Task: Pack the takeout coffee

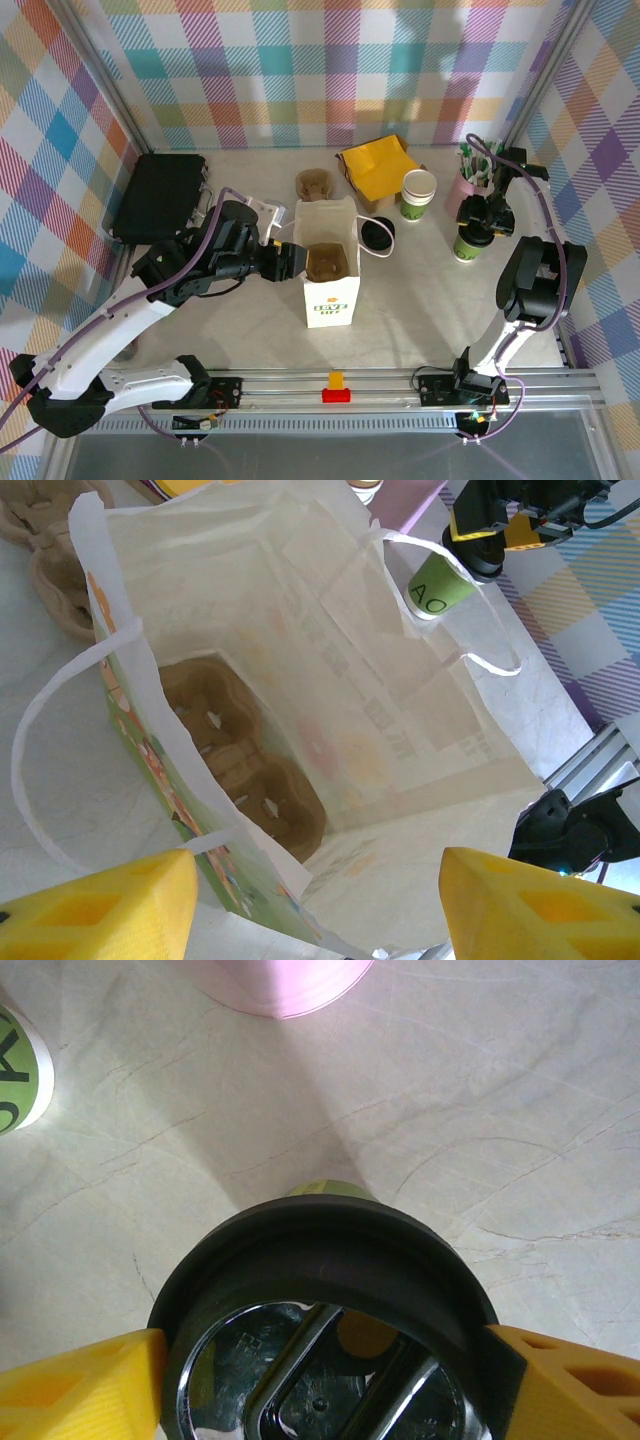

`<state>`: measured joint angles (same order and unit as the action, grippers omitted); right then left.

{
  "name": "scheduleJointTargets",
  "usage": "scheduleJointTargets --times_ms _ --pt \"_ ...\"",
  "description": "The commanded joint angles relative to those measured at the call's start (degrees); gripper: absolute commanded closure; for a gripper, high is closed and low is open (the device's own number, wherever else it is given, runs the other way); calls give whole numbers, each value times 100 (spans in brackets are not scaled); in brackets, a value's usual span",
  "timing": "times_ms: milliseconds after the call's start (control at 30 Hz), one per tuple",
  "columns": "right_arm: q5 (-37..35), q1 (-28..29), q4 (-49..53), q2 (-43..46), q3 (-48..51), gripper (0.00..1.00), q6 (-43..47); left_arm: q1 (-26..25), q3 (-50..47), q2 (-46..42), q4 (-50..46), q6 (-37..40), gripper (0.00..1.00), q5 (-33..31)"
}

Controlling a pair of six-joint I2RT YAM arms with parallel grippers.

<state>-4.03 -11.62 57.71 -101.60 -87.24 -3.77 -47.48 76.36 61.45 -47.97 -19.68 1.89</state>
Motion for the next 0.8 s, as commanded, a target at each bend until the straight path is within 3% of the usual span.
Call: scheduleJointTargets --times_ms 0,500,767 --pt "204 19 179 -38 -93 20 31 60 1 21 -2 5 35 -41" --pt "166 106 371 271 -25 11 52 62 -15 101 -29 -44 36 -13" --pt "121 102 372 435 64 11 101 59 -17 114 -29 -78 36 -3"
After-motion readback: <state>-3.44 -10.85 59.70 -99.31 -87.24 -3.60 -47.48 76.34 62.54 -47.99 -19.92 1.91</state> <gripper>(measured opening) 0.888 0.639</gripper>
